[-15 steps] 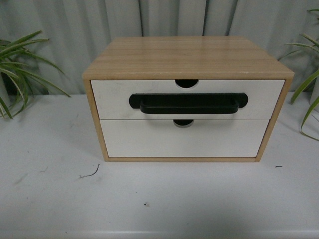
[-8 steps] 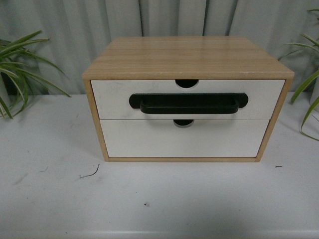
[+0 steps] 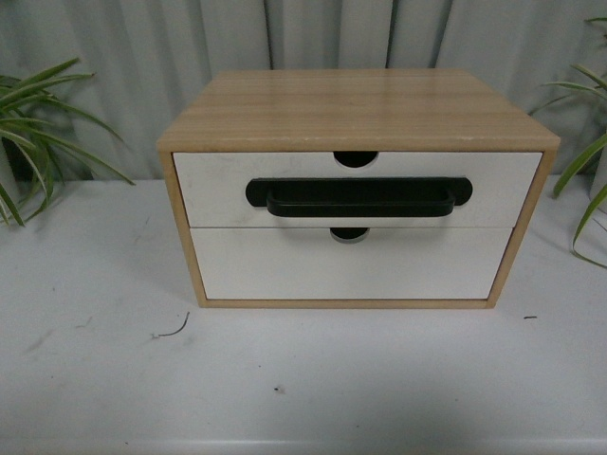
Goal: Pull drawer
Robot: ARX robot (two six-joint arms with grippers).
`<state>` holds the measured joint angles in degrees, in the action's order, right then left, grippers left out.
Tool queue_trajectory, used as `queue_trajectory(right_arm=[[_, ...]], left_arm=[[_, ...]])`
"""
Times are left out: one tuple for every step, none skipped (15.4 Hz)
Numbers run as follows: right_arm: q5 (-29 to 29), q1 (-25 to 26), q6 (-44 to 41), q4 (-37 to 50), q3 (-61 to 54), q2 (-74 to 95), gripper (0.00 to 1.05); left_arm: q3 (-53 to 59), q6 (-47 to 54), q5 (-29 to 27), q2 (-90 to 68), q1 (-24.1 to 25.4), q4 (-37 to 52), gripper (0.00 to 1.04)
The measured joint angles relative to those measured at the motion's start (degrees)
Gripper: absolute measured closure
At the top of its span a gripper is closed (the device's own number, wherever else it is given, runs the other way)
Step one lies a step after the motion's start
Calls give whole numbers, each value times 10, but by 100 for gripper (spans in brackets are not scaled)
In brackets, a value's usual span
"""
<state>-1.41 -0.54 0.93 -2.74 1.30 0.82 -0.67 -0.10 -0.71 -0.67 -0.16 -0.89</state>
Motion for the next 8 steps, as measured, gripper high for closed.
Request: queue_trajectory(right_arm=[[-31,-10,22,9,9,61,6],[-29,-8,27,61,14,121,6],[-19,0,37,139,29,197,6],[-13,0,40,223,53,295,6],[-14,-8,40,298,78,382,6],[-14,-19,40,367,121,486,6],[-19,-37,35,406,176,584,6],[-24,-60,18,413,242,669,6]], left_arm=[[-41,-70,-132,-63,-60,-94,7],[-69,-128,-205,-138,-86,-103,7],[-84,-197,-276,-189,-63,-60,7],[-102,-219,-276,-233,-58,-2,7],[-125,-223,-262,-284,-60,56,7],[-147,-223,-241,-358,-51,120,7],[-173,-221,-215,-439,-43,178,7],[-215,-217,-196,-520,-42,224,7]])
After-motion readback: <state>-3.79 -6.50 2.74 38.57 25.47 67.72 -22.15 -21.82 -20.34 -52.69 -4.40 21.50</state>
